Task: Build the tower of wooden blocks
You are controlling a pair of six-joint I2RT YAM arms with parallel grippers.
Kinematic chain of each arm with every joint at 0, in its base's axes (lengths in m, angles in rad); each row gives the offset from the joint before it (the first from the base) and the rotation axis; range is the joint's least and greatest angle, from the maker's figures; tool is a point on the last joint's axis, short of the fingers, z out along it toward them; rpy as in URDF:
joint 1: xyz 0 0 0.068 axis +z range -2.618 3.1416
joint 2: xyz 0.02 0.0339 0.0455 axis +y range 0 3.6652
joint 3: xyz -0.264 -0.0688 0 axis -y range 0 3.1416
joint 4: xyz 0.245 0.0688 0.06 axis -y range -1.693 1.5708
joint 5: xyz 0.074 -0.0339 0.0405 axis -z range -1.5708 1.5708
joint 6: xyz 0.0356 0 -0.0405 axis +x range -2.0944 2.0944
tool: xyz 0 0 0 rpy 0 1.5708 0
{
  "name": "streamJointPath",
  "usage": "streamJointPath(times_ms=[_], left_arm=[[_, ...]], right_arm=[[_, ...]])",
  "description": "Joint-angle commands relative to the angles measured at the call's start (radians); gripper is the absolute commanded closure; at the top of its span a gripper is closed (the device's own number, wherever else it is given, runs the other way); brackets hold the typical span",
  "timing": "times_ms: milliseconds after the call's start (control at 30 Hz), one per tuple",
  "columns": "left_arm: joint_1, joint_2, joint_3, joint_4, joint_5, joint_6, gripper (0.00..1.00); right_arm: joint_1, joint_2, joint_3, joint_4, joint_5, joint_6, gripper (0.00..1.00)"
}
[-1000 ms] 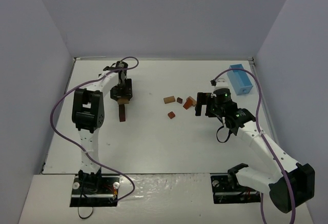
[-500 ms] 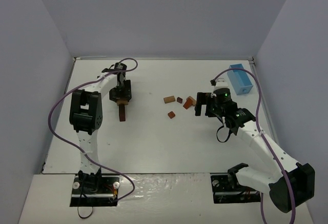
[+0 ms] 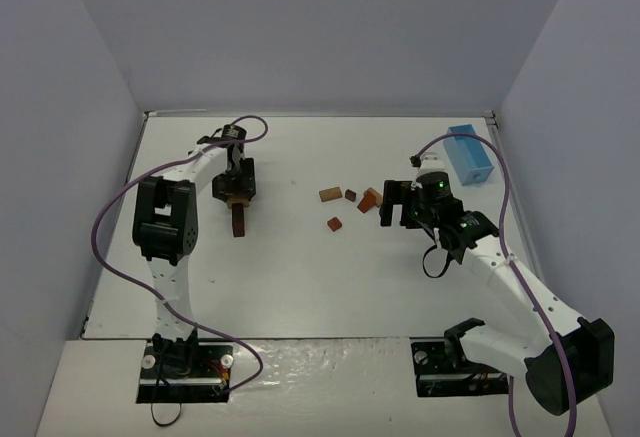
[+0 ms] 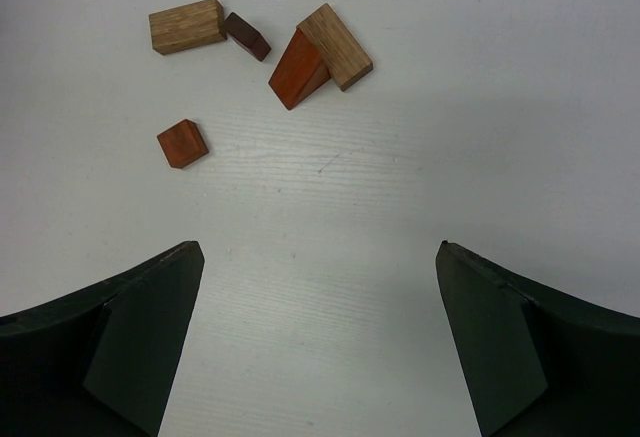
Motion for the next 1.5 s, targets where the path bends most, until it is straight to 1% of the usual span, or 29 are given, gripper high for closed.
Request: streamJointPath(times_ms=[0,67,133,400,567,733,833,1067,1167,1300,1367,1467], left_arm=[[0.007,-0.072,-0.012,0.000,-0.010,0.007,0.76],[0.008,-0.072,-0.011,0.002,-0.009,0.008,0.71],[0.008,-0.075,-0.012,0.000,-0.010,0.009,0.64],[0.007,-0.077,-0.011,0.000,-0.008,0.009,0.42],[0.008,-0.083,-0.003,-0.001,-0.007,0.007,0.32],[0.007,-0.097,0.003,-0.003,-0.011,0.004,0.26],[0.008,-0.119,0.012,-0.005,-0.010,0.004,0.18],[0.008,-0.258,0.093,-0.043,-0.015,-0.001,0.17],[0.007,-0.371,0.095,-0.043,-0.009,0.013,0.17],[0.008,-0.501,0.022,-0.042,0.030,0.035,0.17],[0.008,-0.581,-0.034,-0.042,0.050,0.041,0.17],[0.007,-0.681,-0.157,-0.042,0.100,0.039,0.17]], right_arm=[[-0.003,-0.009,0.031,0.036,-0.007,0.004,0.00],[-0.003,-0.011,0.030,0.036,-0.007,0.002,0.00],[-0.003,-0.009,0.027,0.036,-0.007,0.003,0.00],[-0.003,-0.009,0.026,0.036,-0.006,0.001,0.00],[-0.003,-0.006,0.024,0.036,-0.004,-0.001,0.00],[-0.003,-0.005,0.024,0.036,-0.004,-0.002,0.00],[-0.002,-0.005,0.029,0.036,-0.004,-0.003,0.00],[-0.003,0.061,0.080,0.036,-0.016,-0.004,0.00],[-0.002,0.125,0.123,0.036,-0.015,0.001,0.01],[-0.003,0.232,0.184,0.040,-0.006,0.014,0.05],[-0.003,0.281,0.212,0.047,0.001,0.018,0.10],[-0.002,0.366,0.252,0.068,0.004,0.024,0.19]])
